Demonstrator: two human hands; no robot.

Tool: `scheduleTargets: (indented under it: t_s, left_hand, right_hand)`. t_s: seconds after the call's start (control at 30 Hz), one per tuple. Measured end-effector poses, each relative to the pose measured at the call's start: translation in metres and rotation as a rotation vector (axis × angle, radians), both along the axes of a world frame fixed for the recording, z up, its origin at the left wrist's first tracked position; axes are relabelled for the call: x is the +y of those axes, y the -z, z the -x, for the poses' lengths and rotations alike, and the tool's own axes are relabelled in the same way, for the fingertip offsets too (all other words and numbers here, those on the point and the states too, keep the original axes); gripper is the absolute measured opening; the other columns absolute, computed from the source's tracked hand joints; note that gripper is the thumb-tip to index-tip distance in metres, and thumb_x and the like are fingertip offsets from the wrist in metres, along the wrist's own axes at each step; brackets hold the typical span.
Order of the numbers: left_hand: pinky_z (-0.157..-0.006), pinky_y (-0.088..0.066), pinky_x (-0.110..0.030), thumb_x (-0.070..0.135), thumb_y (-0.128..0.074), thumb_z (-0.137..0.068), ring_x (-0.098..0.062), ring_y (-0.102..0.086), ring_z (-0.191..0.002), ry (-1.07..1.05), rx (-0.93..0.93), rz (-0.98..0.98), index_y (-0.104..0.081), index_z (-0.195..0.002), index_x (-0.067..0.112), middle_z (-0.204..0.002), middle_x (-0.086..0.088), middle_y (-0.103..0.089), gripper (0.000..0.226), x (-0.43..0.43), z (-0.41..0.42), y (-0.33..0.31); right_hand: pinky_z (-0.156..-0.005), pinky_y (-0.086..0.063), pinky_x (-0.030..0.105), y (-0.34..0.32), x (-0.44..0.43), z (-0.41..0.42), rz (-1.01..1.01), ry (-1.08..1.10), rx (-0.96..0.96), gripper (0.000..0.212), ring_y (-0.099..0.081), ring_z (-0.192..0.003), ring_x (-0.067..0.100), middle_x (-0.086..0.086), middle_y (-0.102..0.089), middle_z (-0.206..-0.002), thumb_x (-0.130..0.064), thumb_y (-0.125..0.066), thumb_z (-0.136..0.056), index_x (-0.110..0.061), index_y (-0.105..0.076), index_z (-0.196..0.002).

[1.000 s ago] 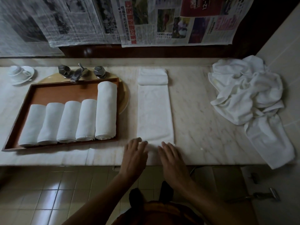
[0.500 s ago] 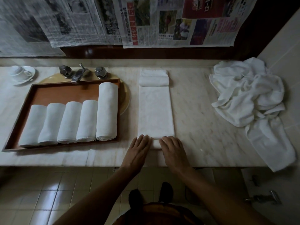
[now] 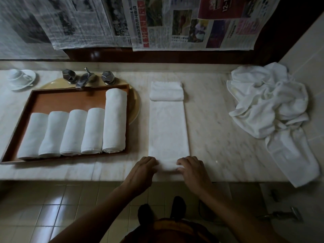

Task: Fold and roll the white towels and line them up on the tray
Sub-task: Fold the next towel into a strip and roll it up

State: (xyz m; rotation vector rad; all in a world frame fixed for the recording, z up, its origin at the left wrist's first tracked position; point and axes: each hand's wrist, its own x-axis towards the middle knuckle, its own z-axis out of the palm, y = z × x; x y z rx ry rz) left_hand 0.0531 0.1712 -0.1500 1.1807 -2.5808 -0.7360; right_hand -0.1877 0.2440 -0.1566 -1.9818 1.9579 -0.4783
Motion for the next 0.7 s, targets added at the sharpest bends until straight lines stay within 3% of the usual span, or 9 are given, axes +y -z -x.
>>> scheduleTargets:
  t_s: [0.1, 0.2, 0.27, 0.33, 0.37, 0.43, 0.53, 0.6, 0.7]
  left_hand:
    - [-0.077, -0.047, -0.025, 0.002, -0.07, -0.089, -0.008, -0.048, -0.094, 0.017, 0.017, 0.068, -0.077, -0.091, 0.013, -0.104, 0.003, -0.069, 0.013, -0.008, 0.007, -0.006]
    - [-0.069, -0.051, -0.028, -0.003, -0.078, -0.08, -0.007, -0.045, -0.09, 0.045, 0.053, 0.074, -0.078, -0.085, 0.008, -0.092, -0.002, -0.073, 0.012, -0.015, 0.012, -0.018]
    - [-0.079, -0.051, -0.031, 0.005, -0.071, -0.09, -0.007, -0.052, -0.095, -0.02, 0.035, -0.025, -0.079, -0.099, 0.01, -0.102, -0.003, -0.073, 0.014, -0.024, 0.013, -0.016]
    - [-0.086, -0.047, -0.03, 0.019, -0.065, -0.097, -0.016, -0.061, -0.105, -0.142, 0.024, -0.2, -0.076, -0.117, 0.017, -0.115, -0.001, -0.068, 0.023, -0.029, 0.012, -0.015]
    - [-0.088, -0.048, -0.029, 0.023, -0.064, -0.098, -0.02, -0.062, -0.108, -0.19, 0.012, -0.221, -0.072, -0.124, 0.02, -0.119, -0.001, -0.066, 0.027, -0.028, 0.013, -0.014]
    - [-0.098, -0.048, -0.033, 0.028, -0.062, -0.1, -0.02, -0.058, -0.118, -0.25, -0.037, -0.098, -0.062, -0.137, 0.021, -0.131, -0.001, -0.06, 0.038, -0.017, 0.017, -0.015]
    - [-0.113, -0.045, -0.045, 0.019, -0.07, -0.091, -0.027, -0.053, -0.132, -0.149, -0.106, 0.158, -0.051, -0.147, 0.017, -0.147, -0.008, -0.054, 0.059, 0.017, 0.024, -0.013]
    - [-0.122, -0.03, -0.05, 0.012, -0.073, -0.083, -0.034, -0.042, -0.146, -0.066, -0.164, 0.224, -0.043, -0.153, 0.016, -0.159, -0.012, -0.043, 0.076, 0.03, 0.024, 0.003]
    - [-0.124, -0.003, -0.048, 0.012, -0.059, -0.092, -0.032, -0.005, -0.159, -0.05, -0.206, 0.219, -0.017, -0.164, 0.016, -0.171, -0.01, -0.008, 0.083, 0.033, 0.025, 0.021]
  right_hand:
    - [-0.086, -0.051, 0.04, 0.0, 0.009, -0.01, 0.112, 0.028, 0.121, 0.033, -0.059, -0.108, 0.026, 0.002, -0.064, -0.118, -0.007, -0.074, -0.086, -0.02, -0.069, -0.117]
    - [-0.101, -0.051, 0.048, -0.005, 0.024, -0.03, 0.188, -0.019, 0.188, 0.044, -0.058, -0.126, 0.032, 0.01, -0.063, -0.136, -0.011, -0.052, -0.092, -0.019, -0.065, -0.133]
    - [-0.111, -0.043, 0.055, -0.002, 0.032, -0.038, 0.105, -0.048, 0.243, 0.063, -0.052, -0.137, 0.036, 0.012, -0.056, -0.148, -0.008, -0.057, -0.082, -0.017, -0.057, -0.144]
    - [-0.119, -0.026, 0.059, 0.005, 0.034, -0.038, -0.013, -0.064, 0.292, 0.09, -0.034, -0.15, 0.038, 0.014, -0.037, -0.162, -0.004, -0.064, -0.072, -0.016, -0.039, -0.157]
    - [-0.119, -0.019, 0.059, 0.007, 0.034, -0.037, -0.027, -0.072, 0.307, 0.093, -0.025, -0.153, 0.038, 0.014, -0.029, -0.166, -0.006, -0.061, -0.072, -0.016, -0.032, -0.16]
    - [-0.118, -0.015, 0.058, 0.008, 0.033, -0.036, -0.015, -0.102, 0.311, 0.091, -0.015, -0.155, 0.038, 0.016, -0.019, -0.169, -0.016, -0.053, -0.075, -0.013, -0.027, -0.162]
    - [-0.119, -0.011, 0.056, 0.007, 0.025, -0.035, -0.021, -0.118, 0.286, 0.102, -0.007, -0.156, 0.037, 0.016, -0.016, -0.17, -0.025, -0.069, -0.075, -0.013, -0.02, -0.164]
    - [-0.121, -0.004, 0.056, 0.006, 0.02, -0.031, -0.057, -0.125, 0.291, 0.104, 0.0, -0.158, 0.036, 0.014, -0.007, -0.171, -0.023, -0.07, -0.081, -0.017, -0.009, -0.165]
    - [-0.122, 0.0, 0.059, 0.003, 0.011, -0.023, -0.097, -0.176, 0.312, 0.089, 0.007, -0.158, 0.034, 0.011, 0.004, -0.172, -0.018, -0.048, -0.089, -0.02, -0.002, -0.165]
